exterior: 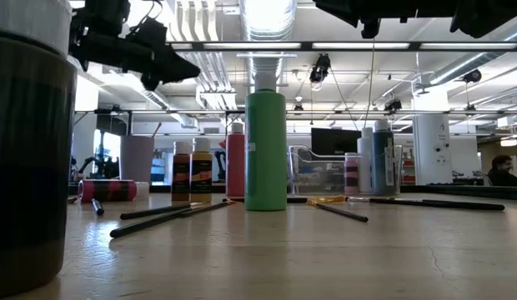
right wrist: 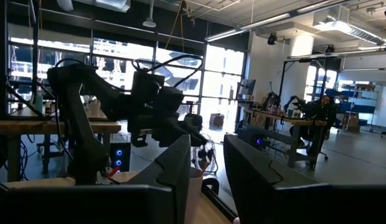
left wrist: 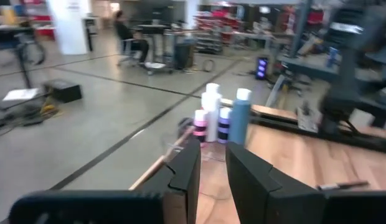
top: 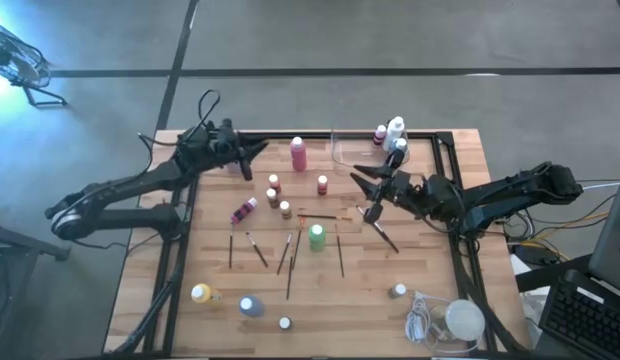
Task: Pick & Place Paint Supplies
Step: Put the pink paint bottle into the transparent bin
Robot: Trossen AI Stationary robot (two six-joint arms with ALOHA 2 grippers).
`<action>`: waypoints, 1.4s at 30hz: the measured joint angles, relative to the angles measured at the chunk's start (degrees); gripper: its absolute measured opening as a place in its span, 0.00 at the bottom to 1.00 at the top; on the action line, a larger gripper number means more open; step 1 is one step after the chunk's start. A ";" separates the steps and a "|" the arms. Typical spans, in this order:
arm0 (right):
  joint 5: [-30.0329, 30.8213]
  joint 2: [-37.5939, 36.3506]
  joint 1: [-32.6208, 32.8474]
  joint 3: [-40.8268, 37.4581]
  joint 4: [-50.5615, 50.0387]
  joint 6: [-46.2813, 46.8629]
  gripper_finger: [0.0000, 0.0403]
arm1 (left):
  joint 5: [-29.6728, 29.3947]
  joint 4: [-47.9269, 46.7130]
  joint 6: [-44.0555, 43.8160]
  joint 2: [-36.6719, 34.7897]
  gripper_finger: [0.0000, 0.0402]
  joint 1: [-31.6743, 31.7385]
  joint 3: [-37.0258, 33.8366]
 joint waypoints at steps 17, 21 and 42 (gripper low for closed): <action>0.00 0.00 -0.02 0.00 -0.52 0.04 0.37 | -4.53 -0.27 5.14 11.94 0.49 -3.29 5.65; 0.00 0.00 -0.02 0.00 -0.55 0.04 0.40 | -7.96 -0.25 7.18 16.95 0.49 -3.24 6.68; 0.00 -0.07 -0.04 0.00 -1.11 -0.11 0.45 | -12.79 -0.32 9.67 29.12 0.48 -2.96 11.21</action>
